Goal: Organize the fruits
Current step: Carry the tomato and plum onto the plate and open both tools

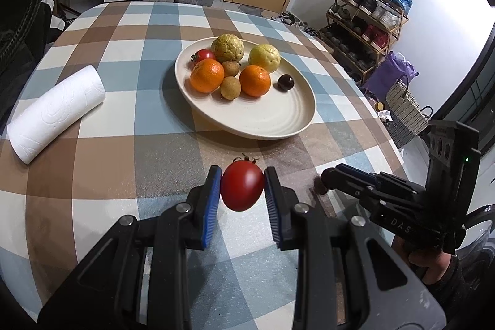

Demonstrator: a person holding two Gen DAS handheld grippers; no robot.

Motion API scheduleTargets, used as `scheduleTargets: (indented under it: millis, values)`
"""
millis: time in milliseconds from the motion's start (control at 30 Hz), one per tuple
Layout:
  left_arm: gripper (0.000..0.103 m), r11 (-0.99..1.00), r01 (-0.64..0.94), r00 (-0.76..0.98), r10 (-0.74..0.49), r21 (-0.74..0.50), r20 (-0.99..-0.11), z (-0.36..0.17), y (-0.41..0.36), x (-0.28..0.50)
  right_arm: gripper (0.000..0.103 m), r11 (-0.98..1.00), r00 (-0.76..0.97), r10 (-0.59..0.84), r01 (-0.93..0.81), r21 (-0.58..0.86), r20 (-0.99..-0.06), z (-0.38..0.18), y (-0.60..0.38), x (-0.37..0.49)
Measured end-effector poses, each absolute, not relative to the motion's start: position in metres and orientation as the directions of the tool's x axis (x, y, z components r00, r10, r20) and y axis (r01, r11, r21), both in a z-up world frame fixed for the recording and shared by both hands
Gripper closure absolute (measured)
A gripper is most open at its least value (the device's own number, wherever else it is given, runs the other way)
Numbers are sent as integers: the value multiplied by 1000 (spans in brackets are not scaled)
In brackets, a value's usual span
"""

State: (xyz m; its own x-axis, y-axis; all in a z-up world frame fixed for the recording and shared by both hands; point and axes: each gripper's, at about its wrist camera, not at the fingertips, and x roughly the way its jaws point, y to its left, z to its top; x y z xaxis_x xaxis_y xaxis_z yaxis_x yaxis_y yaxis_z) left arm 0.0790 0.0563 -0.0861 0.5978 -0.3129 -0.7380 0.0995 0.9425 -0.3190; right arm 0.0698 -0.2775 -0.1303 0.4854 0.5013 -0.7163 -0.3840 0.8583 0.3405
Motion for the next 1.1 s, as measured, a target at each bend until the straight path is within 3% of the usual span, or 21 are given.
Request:
scheduleTargets:
  millis: [500, 1100]
  values:
    - [78, 935, 167, 601, -348, -312, -720, -68, 29, 116, 78, 853, 541, 516, -395, 341, -664, -107, -296, 78]
    - [78, 926, 206, 582, -375, -315, -721, -72, 1, 180, 78, 823, 566, 559, -467, 323, -606, -60, -278, 160]
